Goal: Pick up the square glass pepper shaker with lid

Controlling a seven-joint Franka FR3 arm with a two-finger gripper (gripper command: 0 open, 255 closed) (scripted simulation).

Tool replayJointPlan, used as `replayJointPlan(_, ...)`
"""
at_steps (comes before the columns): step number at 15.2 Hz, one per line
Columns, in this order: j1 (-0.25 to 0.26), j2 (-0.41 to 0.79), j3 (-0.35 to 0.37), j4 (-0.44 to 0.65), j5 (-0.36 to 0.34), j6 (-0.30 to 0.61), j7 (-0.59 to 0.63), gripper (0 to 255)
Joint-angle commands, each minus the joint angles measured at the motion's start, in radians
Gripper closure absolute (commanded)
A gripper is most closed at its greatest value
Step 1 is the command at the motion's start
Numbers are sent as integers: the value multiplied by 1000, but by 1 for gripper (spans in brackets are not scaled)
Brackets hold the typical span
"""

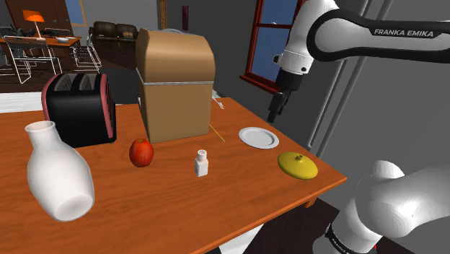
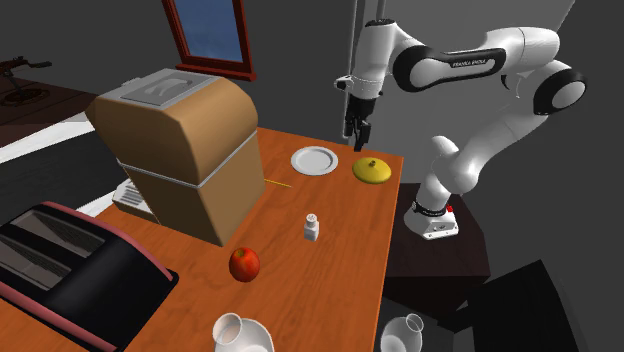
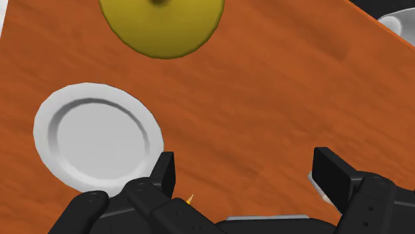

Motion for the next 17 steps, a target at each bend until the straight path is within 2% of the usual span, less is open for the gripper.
replayJointPlan(1,0,0,0,0,0,0,0,0)
replayJointPlan(9,42,239,130,92,64,94,166,0)
replayJointPlan(17,73,520,239,263,74,154,330,0)
